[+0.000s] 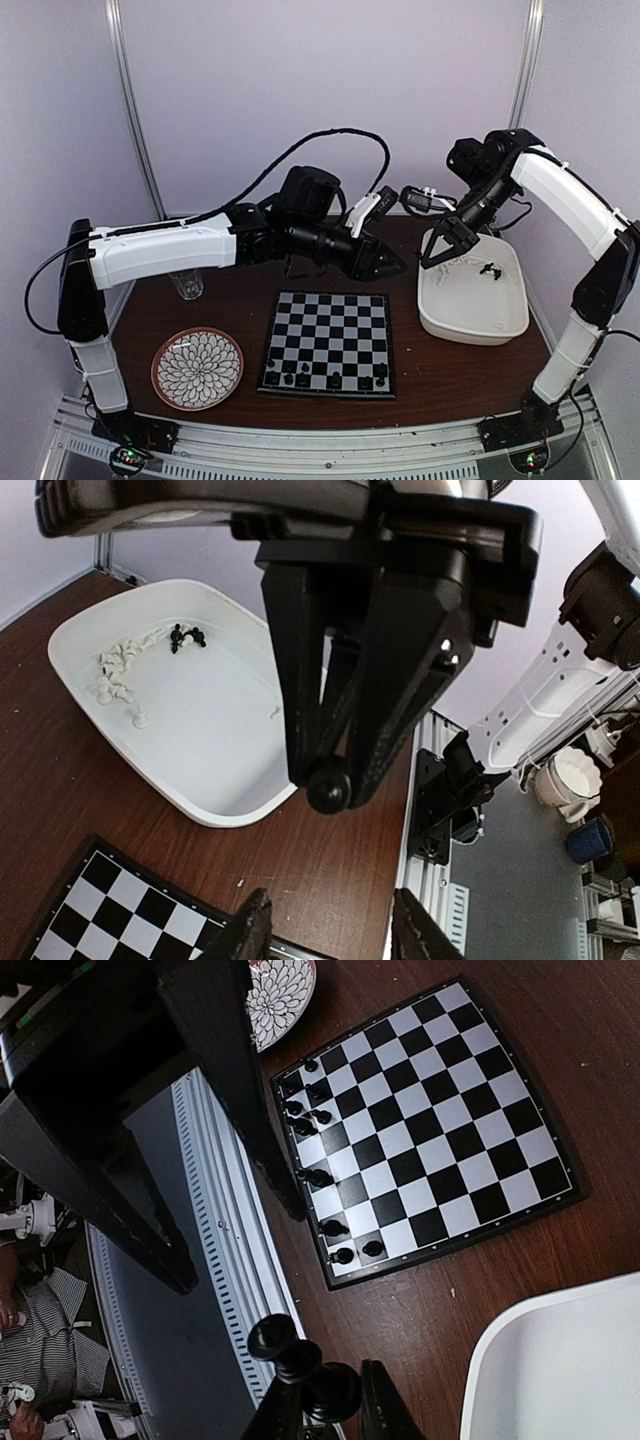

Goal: Set up the chess pieces on the board
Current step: Pass from the right arm to the left

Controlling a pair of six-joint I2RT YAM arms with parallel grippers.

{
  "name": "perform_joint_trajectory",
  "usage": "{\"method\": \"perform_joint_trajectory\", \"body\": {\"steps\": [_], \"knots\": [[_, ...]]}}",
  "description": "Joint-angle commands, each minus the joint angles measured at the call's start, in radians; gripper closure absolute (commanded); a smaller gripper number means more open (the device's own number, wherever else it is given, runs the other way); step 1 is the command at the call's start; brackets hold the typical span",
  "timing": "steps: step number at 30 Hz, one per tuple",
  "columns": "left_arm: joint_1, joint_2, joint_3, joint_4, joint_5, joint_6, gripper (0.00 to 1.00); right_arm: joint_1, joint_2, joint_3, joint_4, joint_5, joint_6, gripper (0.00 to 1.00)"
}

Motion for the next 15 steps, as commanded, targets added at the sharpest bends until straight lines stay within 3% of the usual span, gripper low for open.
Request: {"method": "perform_joint_trajectory", "body": {"steps": [1, 15], "knots": [[0.026, 0.000, -0.028, 0.156, 0.066, -0.098, 0.59, 0.029, 0.005, 0.025, -0.003, -0.042, 0.023, 0.88], [0.031, 0.055, -0.023, 0.300, 0.162, -0.213, 0.64, 0.061, 0.011, 0.033, 0.002, -0.044, 0.028, 0.88]]}}
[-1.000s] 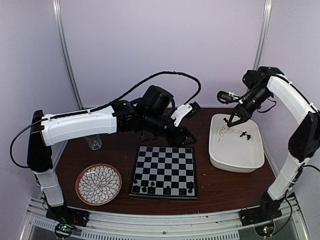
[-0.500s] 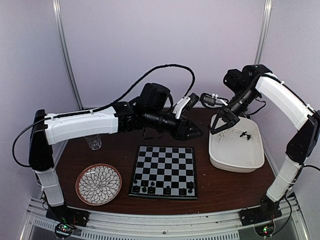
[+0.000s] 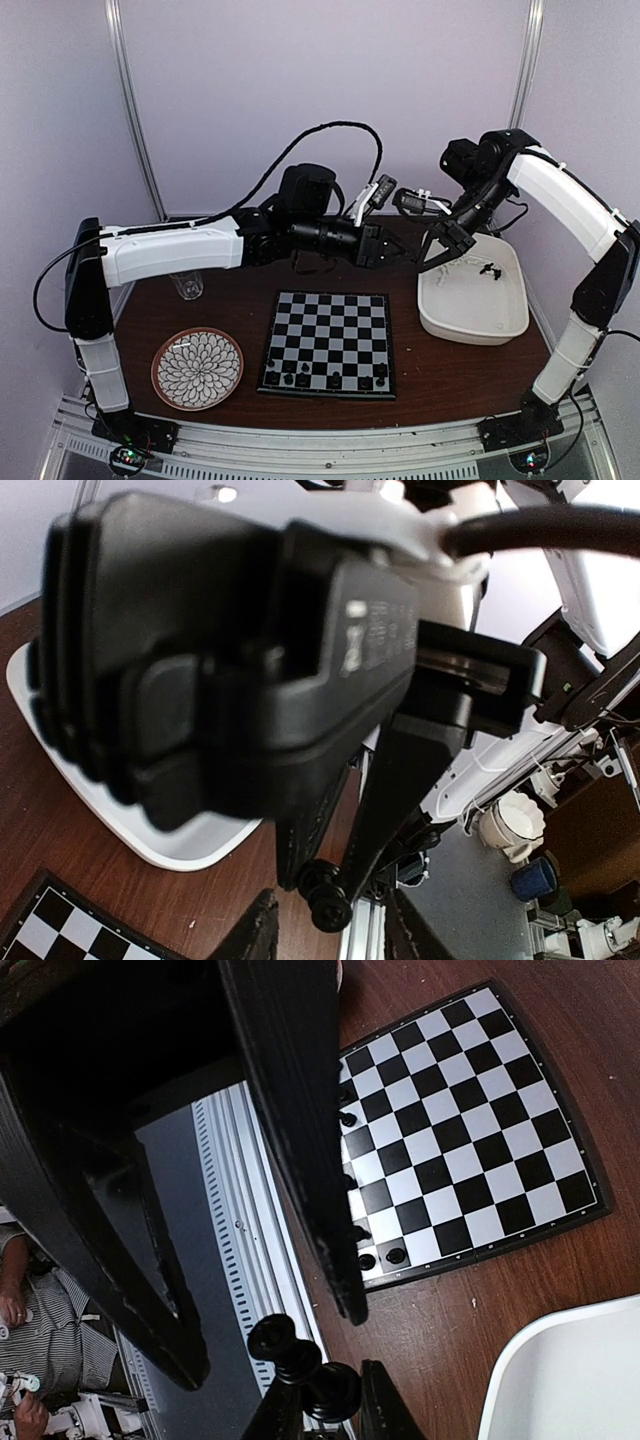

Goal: Set up the chess pieces on the board
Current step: Pass from the right arm to the left

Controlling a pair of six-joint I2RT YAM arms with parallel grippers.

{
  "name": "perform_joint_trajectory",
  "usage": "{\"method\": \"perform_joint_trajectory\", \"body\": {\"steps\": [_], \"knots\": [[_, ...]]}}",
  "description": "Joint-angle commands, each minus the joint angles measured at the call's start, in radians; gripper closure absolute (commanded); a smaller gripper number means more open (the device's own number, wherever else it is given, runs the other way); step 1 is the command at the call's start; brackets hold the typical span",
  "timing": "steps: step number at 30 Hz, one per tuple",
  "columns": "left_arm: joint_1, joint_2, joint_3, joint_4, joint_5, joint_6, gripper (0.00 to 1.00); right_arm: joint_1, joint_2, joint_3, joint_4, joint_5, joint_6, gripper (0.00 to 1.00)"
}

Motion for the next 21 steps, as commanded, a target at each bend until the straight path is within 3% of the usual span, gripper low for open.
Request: {"method": "perform_joint_trajectory", "body": {"steps": [1, 11, 17, 21], "knots": [[0.004, 0.030, -0.001, 0.089, 0.048, -0.043, 0.64, 0.009, 0.012, 0.030, 0.001, -0.020, 0.006, 0.88], [0.004, 0.038, -0.004, 0.105, 0.067, -0.045, 0.83, 0.015, 0.012, 0.029, -0.001, -0.021, 0.008, 0.87], [0.005, 0.037, -0.011, 0.127, 0.070, -0.048, 0.88, 0.023, 0.014, 0.027, 0.001, -0.008, 0.006, 0.87], [0.005, 0.035, -0.017, 0.135, 0.074, -0.048, 0.95, 0.025, 0.010, 0.028, 0.002, -0.004, 0.008, 0.80]]}}
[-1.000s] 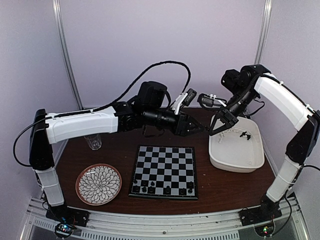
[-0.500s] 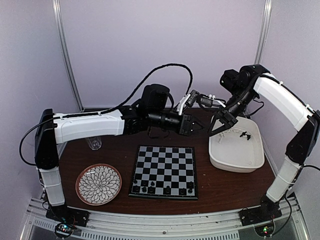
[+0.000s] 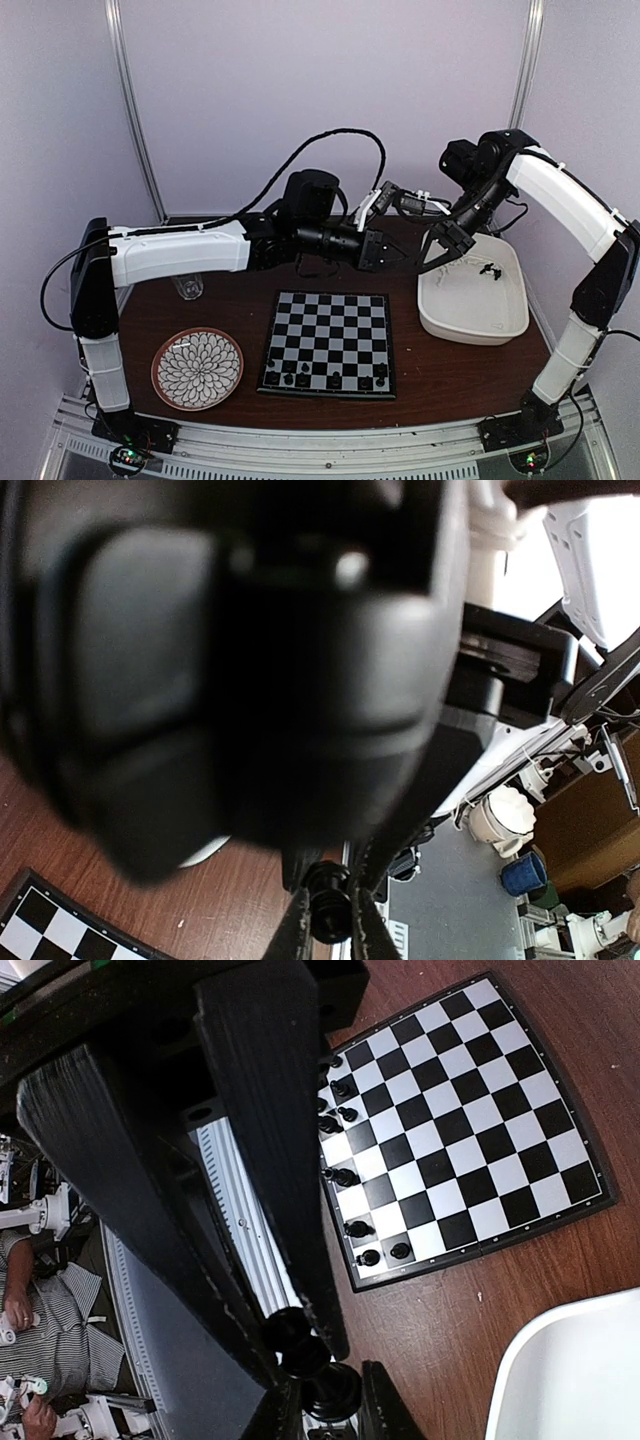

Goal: Set up the chess pieces on the board
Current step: Pass from the right arm to the left, then place the king at e8.

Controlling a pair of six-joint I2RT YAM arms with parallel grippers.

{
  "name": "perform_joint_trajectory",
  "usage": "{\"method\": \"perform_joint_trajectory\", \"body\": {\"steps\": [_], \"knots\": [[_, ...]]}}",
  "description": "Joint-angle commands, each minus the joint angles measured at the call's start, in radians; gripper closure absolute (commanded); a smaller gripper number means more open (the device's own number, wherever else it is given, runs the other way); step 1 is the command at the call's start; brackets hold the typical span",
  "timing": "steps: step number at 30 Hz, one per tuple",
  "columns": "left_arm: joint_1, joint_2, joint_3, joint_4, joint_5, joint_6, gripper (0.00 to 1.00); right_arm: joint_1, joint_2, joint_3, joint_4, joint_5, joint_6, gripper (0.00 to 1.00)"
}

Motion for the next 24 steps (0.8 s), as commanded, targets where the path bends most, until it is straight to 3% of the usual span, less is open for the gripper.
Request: {"method": "perform_joint_trajectory", "body": {"steps": [1, 6, 9, 12, 16, 24], "knots": [[0.005, -0.004, -0.017, 0.089, 0.020, -0.006, 0.96, 0.018, 0.007, 0.031, 0.011, -0.011, -0.009, 0.76], [0.020, -0.051, -0.057, -0.015, -0.004, 0.059, 0.96, -0.031, -0.008, 0.077, -0.024, -0.041, -0.022, 0.56], [0.023, -0.109, -0.082, -0.210, -0.068, 0.189, 0.96, -0.115, -0.031, 0.092, -0.039, -0.097, -0.049, 0.48], [0.020, -0.139, -0.096, -0.408, -0.133, 0.317, 0.96, -0.193, -0.057, 0.048, 0.011, -0.121, -0.041, 0.47], [-0.031, -0.174, -0.148, -0.611, -0.355, 0.478, 0.96, -0.242, -0.095, -0.070, 0.115, -0.148, -0.009, 0.45], [-0.122, -0.275, -0.367, -0.651, -0.480, 0.498, 0.96, -0.242, -0.096, -0.109, 0.134, -0.151, -0.029, 0.43]]}}
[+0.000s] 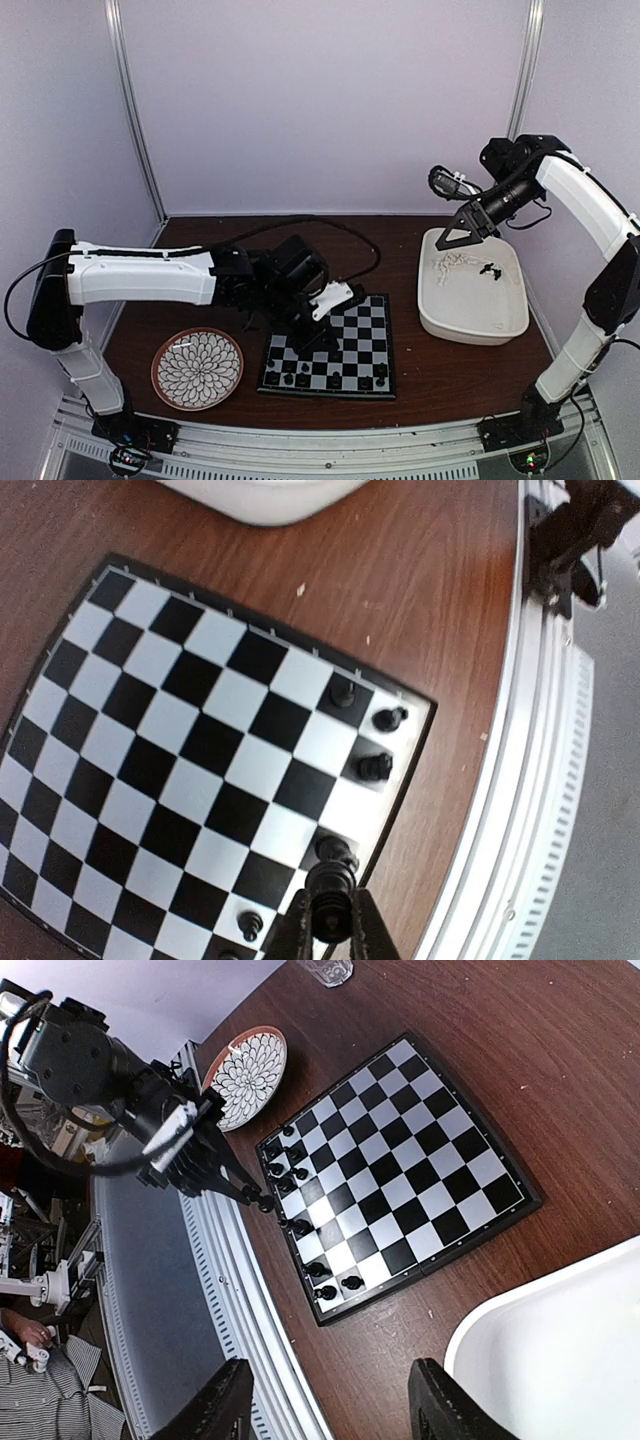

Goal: Set up the chess pieces on the board
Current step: Place the king at e8.

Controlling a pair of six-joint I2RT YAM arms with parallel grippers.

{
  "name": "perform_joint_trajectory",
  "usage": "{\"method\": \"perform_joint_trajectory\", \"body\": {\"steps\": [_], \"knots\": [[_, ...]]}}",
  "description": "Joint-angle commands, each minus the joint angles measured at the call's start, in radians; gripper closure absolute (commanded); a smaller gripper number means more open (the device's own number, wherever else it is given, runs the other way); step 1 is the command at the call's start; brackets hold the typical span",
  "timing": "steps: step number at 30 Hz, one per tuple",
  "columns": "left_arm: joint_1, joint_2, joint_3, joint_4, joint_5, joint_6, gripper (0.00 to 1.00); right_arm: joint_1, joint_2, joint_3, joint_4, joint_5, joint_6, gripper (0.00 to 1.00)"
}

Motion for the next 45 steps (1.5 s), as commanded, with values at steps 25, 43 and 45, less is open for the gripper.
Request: {"method": "perform_joint_trajectory", "body": {"steps": [25, 43, 45], "knots": [[-0.096, 0.004, -0.177, 0.039, -0.184, 0.054, 0.95, 0.005, -0.039, -0.060, 0.061, -0.052, 0.020, 0.36], [-0.096, 0.041, -0.182, 0.081, -0.184, 0.062, 0.96, 0.017, -0.022, -0.057, 0.059, -0.043, 0.021, 0.35], [-0.095, 0.043, -0.182, 0.083, -0.181, 0.064, 0.96, 0.017, -0.019, -0.057, 0.058, -0.042, 0.020, 0.35]]}}
